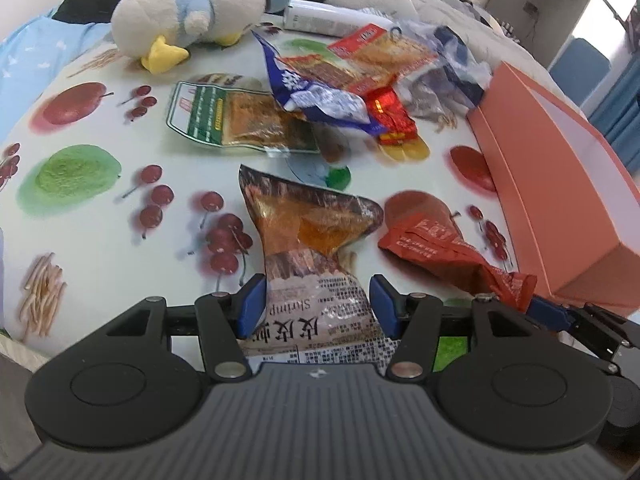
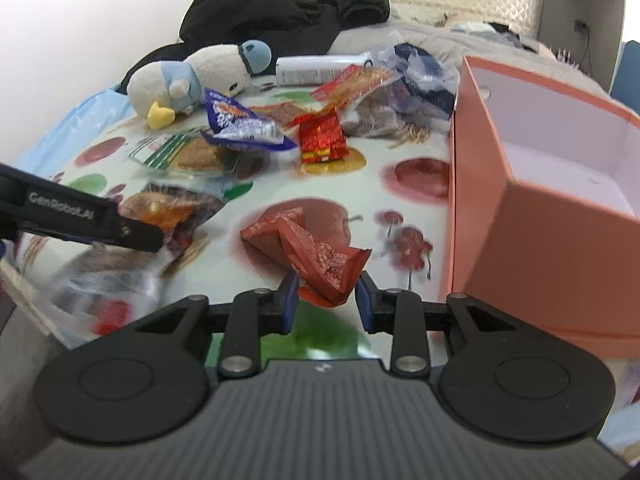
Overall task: Organize snacks
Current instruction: 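Grasp the shrimp-cracker bag with left tool while right tool grasps red packet, then carry both bags over the pink box with both tools, then open the left tool to drop the shrimp-cracker bag while right tool releases red packet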
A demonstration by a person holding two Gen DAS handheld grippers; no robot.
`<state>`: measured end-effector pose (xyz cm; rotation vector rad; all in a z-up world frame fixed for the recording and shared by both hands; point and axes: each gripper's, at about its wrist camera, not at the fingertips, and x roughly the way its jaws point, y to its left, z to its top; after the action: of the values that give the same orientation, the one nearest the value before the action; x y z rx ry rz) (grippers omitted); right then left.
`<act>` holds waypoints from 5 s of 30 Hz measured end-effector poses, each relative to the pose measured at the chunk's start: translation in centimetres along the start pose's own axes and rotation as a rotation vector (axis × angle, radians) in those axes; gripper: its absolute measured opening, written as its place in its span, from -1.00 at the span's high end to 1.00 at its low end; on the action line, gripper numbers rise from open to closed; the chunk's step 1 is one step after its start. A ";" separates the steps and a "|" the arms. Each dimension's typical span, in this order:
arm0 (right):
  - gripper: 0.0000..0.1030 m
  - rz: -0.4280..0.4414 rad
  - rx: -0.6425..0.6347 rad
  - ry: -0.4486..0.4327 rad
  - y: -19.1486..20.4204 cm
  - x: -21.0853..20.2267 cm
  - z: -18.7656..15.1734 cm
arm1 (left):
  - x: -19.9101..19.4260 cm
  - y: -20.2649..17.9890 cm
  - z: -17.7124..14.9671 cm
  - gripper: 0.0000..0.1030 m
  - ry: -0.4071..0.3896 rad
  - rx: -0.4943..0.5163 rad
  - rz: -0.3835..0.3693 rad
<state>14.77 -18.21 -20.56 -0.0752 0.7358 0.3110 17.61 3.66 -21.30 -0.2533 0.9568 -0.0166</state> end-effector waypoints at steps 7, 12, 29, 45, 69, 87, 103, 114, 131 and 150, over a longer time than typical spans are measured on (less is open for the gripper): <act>0.30 0.044 0.009 0.053 0.2 -1.4 -0.6 | -0.1 0.2 0.0 -0.24 0.009 0.009 -0.004; -0.56 0.046 -0.018 0.024 0.3 -2.0 -0.6 | -0.1 0.6 0.3 -0.62 0.006 -0.004 -0.020; -0.31 0.131 -0.293 0.089 3.5 2.5 2.3 | 2.1 0.7 2.3 -0.62 0.030 0.014 -0.008; 0.45 0.111 -0.216 0.110 3.0 2.9 1.6 | 3.2 -0.6 2.5 0.07 0.055 0.028 0.038; 0.46 0.043 0.139 -0.126 -1.4 -8.8 5.1 | -9.4 -6.0 4.1 0.11 -0.113 0.075 -0.060; 0.46 -0.034 0.244 -0.194 -5.3 -15.1 4.3 | -12.6 -11.9 3.1 0.11 -0.125 0.134 -0.173; 0.46 -0.116 0.299 -0.215 -10.4 -17.8 2.9 | -11.1 -20.8 3.5 0.12 -0.102 0.246 -0.273; 0.45 -0.155 0.345 -0.210 -14.9 -16.4 2.9 | -7.2 -25.7 5.9 0.11 -0.068 0.291 -0.294; 0.44 -0.202 0.364 -0.094 -24.5 -7.5 8.6 | 5.0 -33.9 17.0 0.11 0.124 0.295 -0.246; -0.48 -0.213 0.383 0.029 -26.5 -4.3 8.0 | 8.2 -32.5 16.7 -0.63 0.232 0.274 -0.175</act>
<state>25.09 -43.13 -12.85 0.2037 0.7975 -0.0372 39.05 -25.46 -11.51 -0.0818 1.1475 -0.3415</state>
